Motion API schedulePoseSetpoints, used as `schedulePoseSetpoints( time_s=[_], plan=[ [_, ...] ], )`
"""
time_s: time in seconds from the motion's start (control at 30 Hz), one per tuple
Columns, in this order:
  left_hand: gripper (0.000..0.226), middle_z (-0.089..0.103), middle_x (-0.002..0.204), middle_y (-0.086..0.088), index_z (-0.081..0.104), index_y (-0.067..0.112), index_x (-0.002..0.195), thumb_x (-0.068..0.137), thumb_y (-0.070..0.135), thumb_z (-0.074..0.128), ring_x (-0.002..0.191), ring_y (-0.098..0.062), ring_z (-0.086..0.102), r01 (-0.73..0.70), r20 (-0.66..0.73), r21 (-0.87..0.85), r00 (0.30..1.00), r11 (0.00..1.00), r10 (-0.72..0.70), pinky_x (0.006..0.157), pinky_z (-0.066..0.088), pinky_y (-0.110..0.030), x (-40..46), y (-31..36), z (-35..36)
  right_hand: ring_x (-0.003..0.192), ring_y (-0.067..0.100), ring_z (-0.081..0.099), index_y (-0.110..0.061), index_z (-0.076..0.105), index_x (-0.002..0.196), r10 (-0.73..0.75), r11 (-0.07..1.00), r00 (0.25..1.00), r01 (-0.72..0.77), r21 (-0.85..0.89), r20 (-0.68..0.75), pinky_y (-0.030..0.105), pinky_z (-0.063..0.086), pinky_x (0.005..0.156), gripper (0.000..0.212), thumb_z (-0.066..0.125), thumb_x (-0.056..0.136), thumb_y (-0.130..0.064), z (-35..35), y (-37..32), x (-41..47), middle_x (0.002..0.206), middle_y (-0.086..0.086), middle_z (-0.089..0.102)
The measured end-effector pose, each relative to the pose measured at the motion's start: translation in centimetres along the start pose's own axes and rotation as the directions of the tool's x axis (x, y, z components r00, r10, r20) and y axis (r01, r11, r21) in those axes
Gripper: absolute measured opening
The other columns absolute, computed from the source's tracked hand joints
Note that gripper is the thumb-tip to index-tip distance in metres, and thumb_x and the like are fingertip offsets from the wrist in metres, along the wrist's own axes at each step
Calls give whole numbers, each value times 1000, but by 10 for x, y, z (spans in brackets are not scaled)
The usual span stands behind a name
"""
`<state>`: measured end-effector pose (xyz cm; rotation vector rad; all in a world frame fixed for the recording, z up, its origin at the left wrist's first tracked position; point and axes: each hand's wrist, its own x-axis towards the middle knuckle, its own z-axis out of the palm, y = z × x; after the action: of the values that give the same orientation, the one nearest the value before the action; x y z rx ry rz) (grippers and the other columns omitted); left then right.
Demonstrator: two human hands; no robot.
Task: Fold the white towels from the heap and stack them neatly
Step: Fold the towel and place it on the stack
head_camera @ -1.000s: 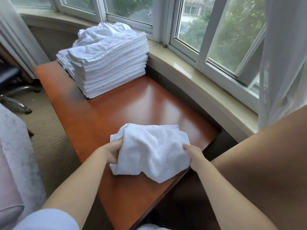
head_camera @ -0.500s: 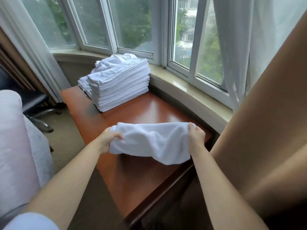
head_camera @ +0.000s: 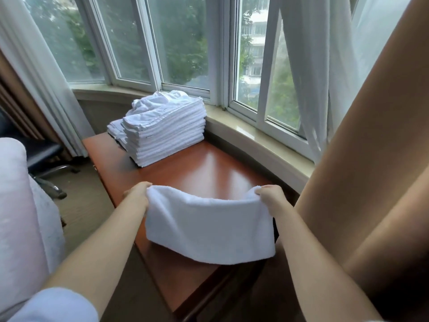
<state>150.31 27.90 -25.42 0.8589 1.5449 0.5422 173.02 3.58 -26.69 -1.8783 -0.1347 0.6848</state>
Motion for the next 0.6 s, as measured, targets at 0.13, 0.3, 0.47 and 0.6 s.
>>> schedulePoseSetpoints(
  time_s=[0.13, 0.3, 0.47, 0.6],
  plan=[
    [34, 55, 114, -5, 52, 10, 120, 92, 0, 35, 133, -10, 42, 30, -294, 291, 954, 956, 60, 95, 38, -21, 32, 6, 19, 90, 24, 49, -10, 64, 111, -20, 997, 1000, 19, 75, 14, 28, 40, 73, 24, 57, 89, -2, 33, -15, 13, 101, 11, 54],
    [20, 66, 102, -18, 55, 18, 77, 81, -1, 61, 81, -25, 60, -280, -56, -274, 960, 920, 276, 84, 55, -40, 45, 50, 64, 55, 19, 38, -9, 57, 64, -109, 992, 994, 107, 69, 20, 23, 30, 53, 26, 47, 84, 5, 90, -63, 27, 53, -2, 44],
    [30, 57, 81, -7, 49, 19, 83, 83, -8, 61, 77, -23, 56, -405, 209, -550, 780, 730, 590, 80, 51, -41, 51, 153, 82, 62, 19, 40, -10, 62, 69, -254, 942, 929, 301, 150, -268, 23, 32, 52, 24, 47, 86, 0, 107, -140, 61, 61, 1, 47],
    [24, 55, 76, -3, 50, 17, 83, 86, -5, 59, 64, -13, 54, -406, 147, -693, 729, 595, 669, 64, 52, -29, 61, 239, 59, 65, 18, 39, -17, 57, 70, -349, 878, 777, 466, 106, -523, 25, 35, 58, 24, 50, 89, -3, 102, -196, 81, 68, -3, 49]
  ],
)
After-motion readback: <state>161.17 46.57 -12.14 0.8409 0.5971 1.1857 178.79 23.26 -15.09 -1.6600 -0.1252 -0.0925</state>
